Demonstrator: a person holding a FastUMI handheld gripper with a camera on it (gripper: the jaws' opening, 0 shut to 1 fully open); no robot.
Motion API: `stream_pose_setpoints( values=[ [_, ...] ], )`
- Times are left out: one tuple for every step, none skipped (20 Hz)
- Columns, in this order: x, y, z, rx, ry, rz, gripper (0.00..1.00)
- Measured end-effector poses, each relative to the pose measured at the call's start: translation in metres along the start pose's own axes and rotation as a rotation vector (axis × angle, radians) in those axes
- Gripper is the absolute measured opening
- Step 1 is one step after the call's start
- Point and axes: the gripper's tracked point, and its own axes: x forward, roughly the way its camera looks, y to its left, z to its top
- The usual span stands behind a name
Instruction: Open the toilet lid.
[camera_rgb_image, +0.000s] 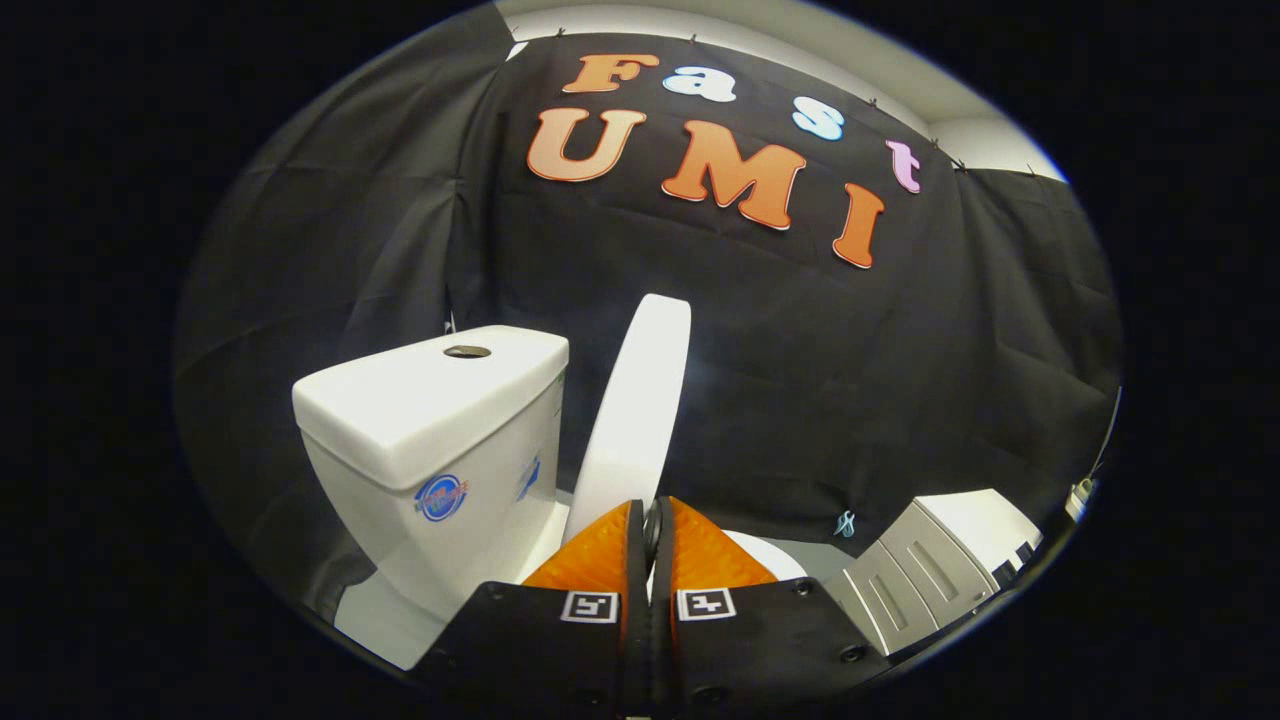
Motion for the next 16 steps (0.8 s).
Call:
stream_pose_setpoints(
  values=[
    [0.000,0.008,0.001,-0.006,-0.006,0.004,0.08],
    [-0.001,0.016,0.003,-0.013,-0.012,0.010,0.08],
    [0.000,0.024,0.006,-0.025,-0.017,0.016,0.08],
    [-0.001,0.032,0.008,-0.034,-0.022,0.021,0.08],
    [0.000,0.038,0.010,-0.040,-0.026,0.024,0.08],
    [0.000,0.045,0.010,-0.038,-0.030,0.029,0.08],
    [-0.001,0.053,0.012,-0.020,-0.038,0.042,0.08],
    [0.000,0.061,0.013,-0.009,-0.043,0.056,0.08],
    [-0.001,0.068,0.013,-0.004,-0.045,0.067,0.08],
    [0.000,0.072,0.013,-0.012,-0.047,0.065,0.08],
    [0.000,0.072,0.014,-0.023,-0.047,0.061,0.08],
    [0.000,0.075,0.015,-0.028,-0.049,0.057,0.08],
    [0.000,0.080,0.014,-0.034,-0.051,0.059,0.08],
    [0.001,0.081,0.013,-0.054,-0.052,0.043,0.08],
    [0.001,0.082,0.015,-0.071,-0.053,0.033,0.08],
    [0.003,0.082,0.016,-0.085,-0.055,0.020,0.08]
  ],
)
